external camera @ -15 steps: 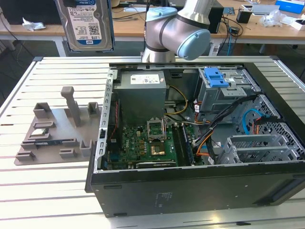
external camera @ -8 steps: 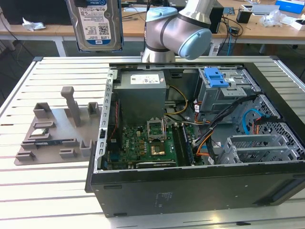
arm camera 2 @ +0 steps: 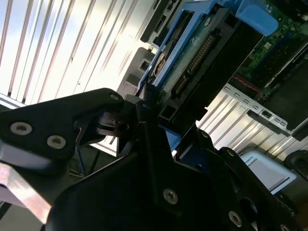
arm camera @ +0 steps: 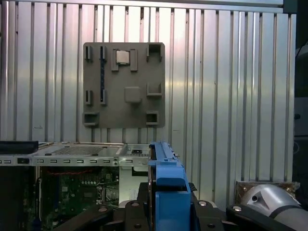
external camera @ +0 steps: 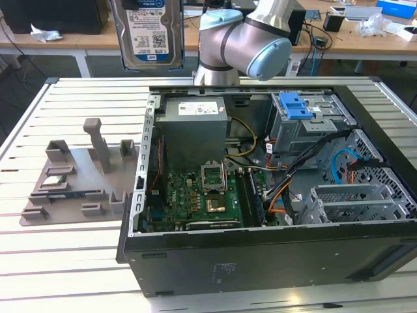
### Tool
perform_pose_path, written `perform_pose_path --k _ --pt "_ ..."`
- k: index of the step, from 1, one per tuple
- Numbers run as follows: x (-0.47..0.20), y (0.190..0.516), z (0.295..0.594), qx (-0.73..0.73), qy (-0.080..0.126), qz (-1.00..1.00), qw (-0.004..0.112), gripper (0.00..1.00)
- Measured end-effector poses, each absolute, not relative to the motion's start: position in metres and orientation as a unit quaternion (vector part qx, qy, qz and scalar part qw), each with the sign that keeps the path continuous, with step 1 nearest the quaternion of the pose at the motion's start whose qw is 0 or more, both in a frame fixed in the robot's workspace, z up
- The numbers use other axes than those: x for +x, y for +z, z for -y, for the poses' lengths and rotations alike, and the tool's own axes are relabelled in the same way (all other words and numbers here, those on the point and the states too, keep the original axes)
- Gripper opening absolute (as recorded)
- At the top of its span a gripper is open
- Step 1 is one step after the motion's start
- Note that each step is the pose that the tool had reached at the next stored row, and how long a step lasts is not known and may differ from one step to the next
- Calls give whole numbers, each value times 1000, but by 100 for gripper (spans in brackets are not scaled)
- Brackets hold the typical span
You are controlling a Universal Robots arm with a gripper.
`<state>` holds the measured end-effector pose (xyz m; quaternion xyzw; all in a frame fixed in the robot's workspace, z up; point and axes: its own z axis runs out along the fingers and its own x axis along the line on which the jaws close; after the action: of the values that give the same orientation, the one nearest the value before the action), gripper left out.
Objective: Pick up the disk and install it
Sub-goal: 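Pick up the disk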
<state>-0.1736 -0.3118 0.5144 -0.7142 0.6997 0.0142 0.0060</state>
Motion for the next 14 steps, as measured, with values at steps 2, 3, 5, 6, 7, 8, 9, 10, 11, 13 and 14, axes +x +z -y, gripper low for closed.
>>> perform_pose_path --k 2,3,5,6,7,8,9,10,11,13,14 --pt "-159 514 312 -714 15 -700 6 37" --pt "-151 514 312 -714 15 -700 5 37" --pt "-142 514 313 -714 15 -700 5 37" --pt "-133 514 314 -714 16 -700 5 37" --pt "-127 514 315 -714 16 -700 4 37" --pt "-123 514 316 -714 16 -700 4 37" --pt "-116 514 317 -714 16 -700 4 37" --pt "-109 514 318 -714 16 -700 4 37" --pt "-104 514 318 -714 17 -700 4 37" --pt "-95 514 319 -714 17 -700 4 37" --pt "-92 513 320 -714 17 -700 3 37"
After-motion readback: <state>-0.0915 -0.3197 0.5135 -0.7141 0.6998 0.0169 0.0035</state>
